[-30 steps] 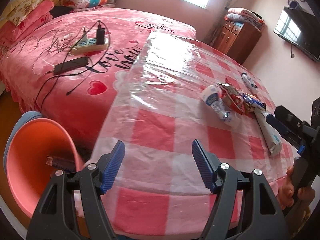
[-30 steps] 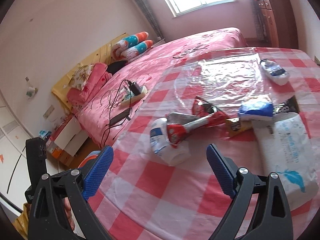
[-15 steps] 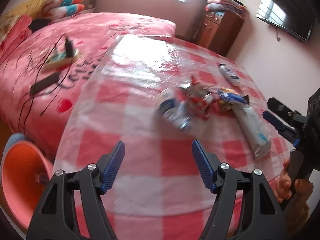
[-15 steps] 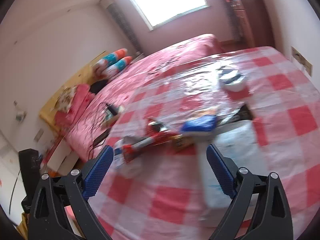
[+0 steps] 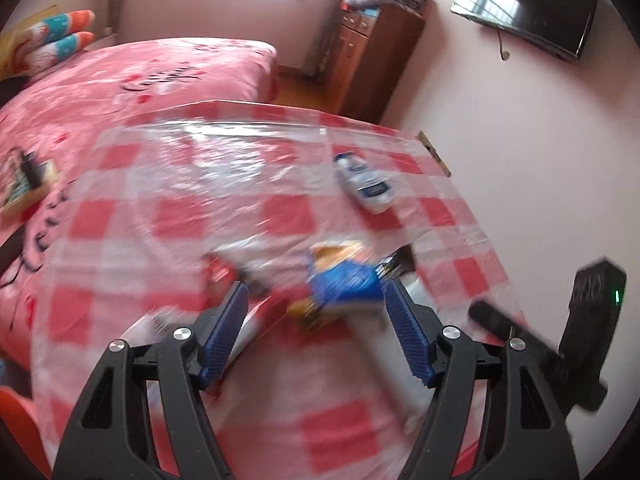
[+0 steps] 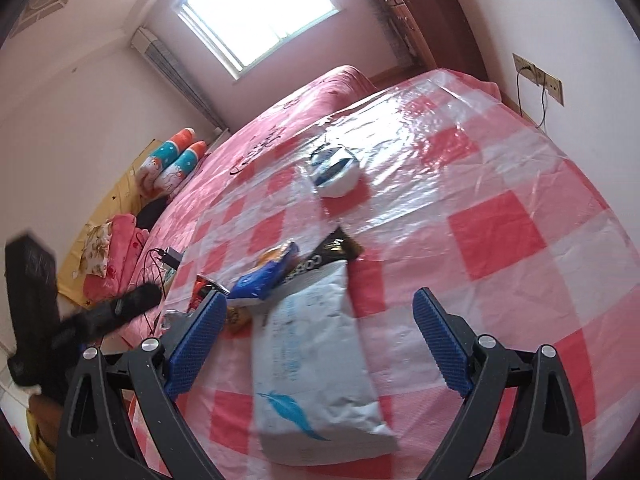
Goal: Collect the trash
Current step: 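Grasp the MAGICDAY yogurt bottle with the left tool while the right tool grasps the grey wipes packet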
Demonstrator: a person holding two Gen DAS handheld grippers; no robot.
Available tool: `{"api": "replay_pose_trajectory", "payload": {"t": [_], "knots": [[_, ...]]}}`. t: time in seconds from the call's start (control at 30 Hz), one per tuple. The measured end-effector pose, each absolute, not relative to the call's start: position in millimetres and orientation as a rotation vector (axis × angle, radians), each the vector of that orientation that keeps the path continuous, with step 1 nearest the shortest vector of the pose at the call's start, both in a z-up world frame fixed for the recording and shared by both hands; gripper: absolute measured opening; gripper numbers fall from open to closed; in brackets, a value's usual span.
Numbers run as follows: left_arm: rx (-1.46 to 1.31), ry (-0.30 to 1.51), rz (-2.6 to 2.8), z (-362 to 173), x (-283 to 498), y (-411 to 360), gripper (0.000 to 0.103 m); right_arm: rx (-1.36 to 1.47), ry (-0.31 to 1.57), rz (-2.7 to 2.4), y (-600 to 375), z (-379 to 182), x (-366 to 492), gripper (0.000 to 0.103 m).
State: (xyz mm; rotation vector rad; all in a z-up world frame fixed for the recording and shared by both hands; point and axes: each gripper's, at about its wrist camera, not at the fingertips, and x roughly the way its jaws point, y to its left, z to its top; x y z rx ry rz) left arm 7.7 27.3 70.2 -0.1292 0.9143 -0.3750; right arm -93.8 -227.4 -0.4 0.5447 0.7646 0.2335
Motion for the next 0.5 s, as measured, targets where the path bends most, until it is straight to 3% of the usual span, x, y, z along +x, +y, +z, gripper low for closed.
{"api": "replay_pose_trajectory", "payload": {"t": [0.5], "knots": [[-0.15,1.075,-0.37,35,155,-78,0.072,0.534,0.829,0.308,-224,-18,-86,0.093]]}}
